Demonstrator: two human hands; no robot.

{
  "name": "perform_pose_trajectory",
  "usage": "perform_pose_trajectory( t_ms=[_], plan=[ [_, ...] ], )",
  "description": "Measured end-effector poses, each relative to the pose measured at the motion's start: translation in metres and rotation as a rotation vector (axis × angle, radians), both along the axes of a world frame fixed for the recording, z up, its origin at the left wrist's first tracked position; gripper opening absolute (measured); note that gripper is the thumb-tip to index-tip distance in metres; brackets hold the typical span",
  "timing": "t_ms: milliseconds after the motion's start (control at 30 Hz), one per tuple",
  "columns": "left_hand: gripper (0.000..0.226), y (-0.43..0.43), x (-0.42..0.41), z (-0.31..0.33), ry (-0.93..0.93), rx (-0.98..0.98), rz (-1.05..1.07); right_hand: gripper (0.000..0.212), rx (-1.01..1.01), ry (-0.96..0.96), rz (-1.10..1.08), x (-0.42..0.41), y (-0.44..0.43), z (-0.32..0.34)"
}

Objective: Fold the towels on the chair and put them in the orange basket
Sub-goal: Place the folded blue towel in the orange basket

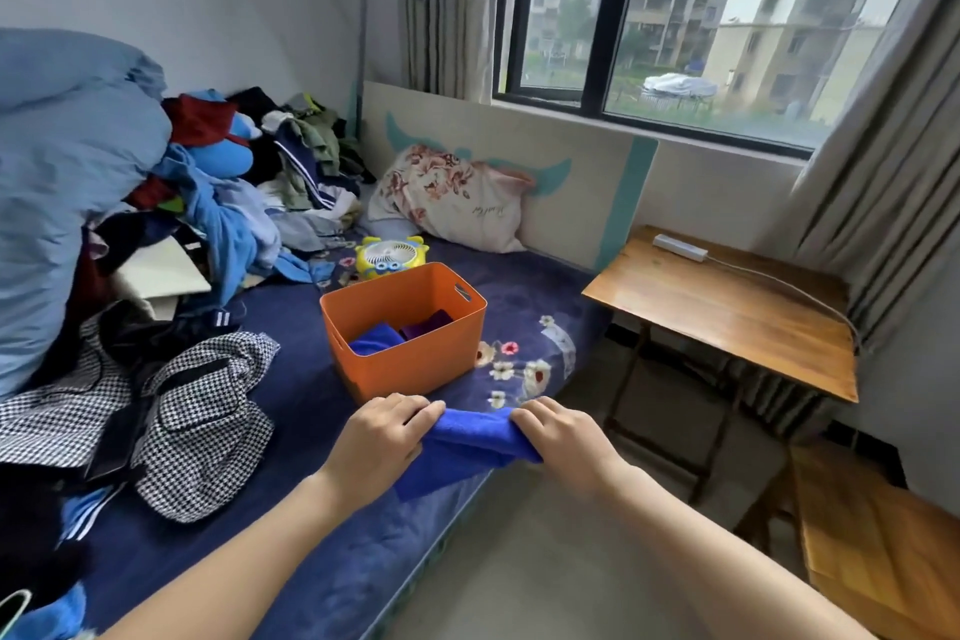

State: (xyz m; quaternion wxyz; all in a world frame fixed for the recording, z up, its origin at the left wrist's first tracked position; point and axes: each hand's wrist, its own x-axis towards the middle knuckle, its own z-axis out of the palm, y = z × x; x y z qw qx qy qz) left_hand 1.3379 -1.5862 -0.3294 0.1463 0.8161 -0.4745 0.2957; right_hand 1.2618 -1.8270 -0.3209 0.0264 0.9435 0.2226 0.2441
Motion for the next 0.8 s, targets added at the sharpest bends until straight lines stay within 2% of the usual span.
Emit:
perform_pose_trajectory(
  t_ms=[67,133,200,367,433,500,567,700,800],
  plan=[
    [0.044,-0.014,0.033,-0.003,0.011,-0.022,-0.002,0.045,0.028,0.053,-0.013,0.032,-0.012,-0.001],
    [0.057,-0.030,0.064,-0.004,0.023,-0.037,-0.011,0.070,0.021,0.097,-0.041,0.061,-0.024,-0.001],
    [0.058,-0.045,0.098,-0.003,0.031,-0.038,-0.008,0.085,0.036,0.098,-0.066,0.088,-0.034,0.000],
    [0.040,-0.079,0.153,-0.013,0.067,0.001,0.005,0.083,0.032,0.063,-0.082,0.128,-0.056,-0.017],
    [0.048,-0.094,0.165,-0.022,0.086,0.026,-0.001,0.087,0.033,0.088,-0.088,0.140,-0.068,-0.026],
    [0.065,-0.111,0.177,-0.029,0.119,0.053,0.011,0.090,0.055,0.100,-0.089,0.153,-0.083,-0.034],
    [0.070,-0.128,0.188,-0.036,0.131,0.062,0.031,0.091,0.051,0.107,-0.073,0.167,-0.101,-0.041],
    [0.053,-0.163,0.211,-0.039,0.121,0.079,0.087,0.088,0.059,0.130,-0.020,0.202,-0.140,-0.048],
    [0.046,-0.193,0.226,-0.038,0.111,0.085,0.140,0.072,0.068,0.141,0.063,0.235,-0.177,-0.048]
  ],
)
